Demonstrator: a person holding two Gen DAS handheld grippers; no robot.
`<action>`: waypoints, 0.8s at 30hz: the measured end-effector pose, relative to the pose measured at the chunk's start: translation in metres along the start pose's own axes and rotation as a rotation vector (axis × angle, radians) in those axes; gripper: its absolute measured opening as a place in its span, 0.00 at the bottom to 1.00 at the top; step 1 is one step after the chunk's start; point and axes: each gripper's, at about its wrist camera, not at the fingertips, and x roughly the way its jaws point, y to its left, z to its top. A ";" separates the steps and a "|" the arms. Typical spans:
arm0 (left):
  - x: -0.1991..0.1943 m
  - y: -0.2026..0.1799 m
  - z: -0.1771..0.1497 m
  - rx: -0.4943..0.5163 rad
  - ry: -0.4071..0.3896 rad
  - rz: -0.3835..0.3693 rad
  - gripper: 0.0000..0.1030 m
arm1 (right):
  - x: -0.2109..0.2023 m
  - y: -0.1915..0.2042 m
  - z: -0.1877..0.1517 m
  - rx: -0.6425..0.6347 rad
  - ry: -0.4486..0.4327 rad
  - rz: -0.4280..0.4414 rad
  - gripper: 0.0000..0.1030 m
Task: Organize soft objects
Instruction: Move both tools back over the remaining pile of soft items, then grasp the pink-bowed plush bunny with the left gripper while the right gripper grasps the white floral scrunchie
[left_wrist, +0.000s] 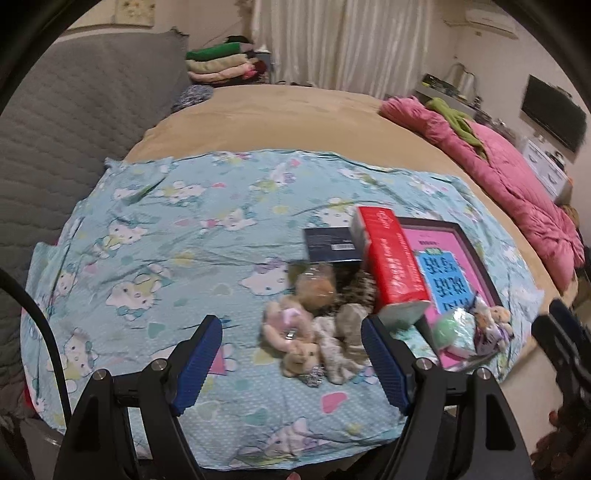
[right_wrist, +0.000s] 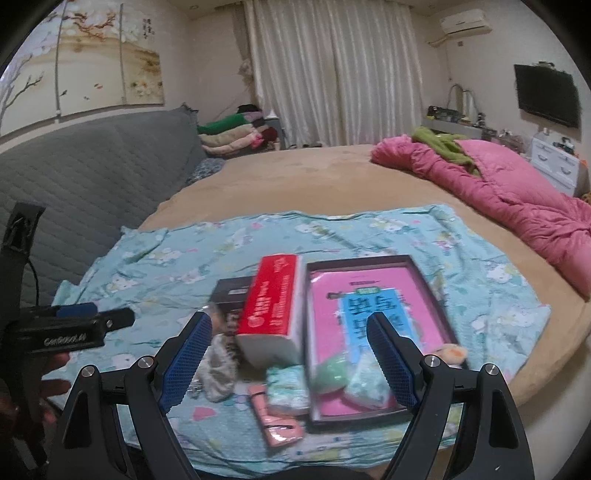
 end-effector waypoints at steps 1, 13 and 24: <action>0.002 0.006 0.000 -0.015 0.004 0.000 0.75 | 0.002 0.004 -0.002 -0.001 0.006 0.011 0.84; 0.039 0.041 -0.023 -0.091 0.070 -0.005 0.75 | 0.049 0.052 -0.042 -0.080 0.116 0.076 0.84; 0.081 0.044 -0.038 -0.105 0.127 -0.042 0.75 | 0.086 0.055 -0.063 -0.102 0.172 0.056 0.84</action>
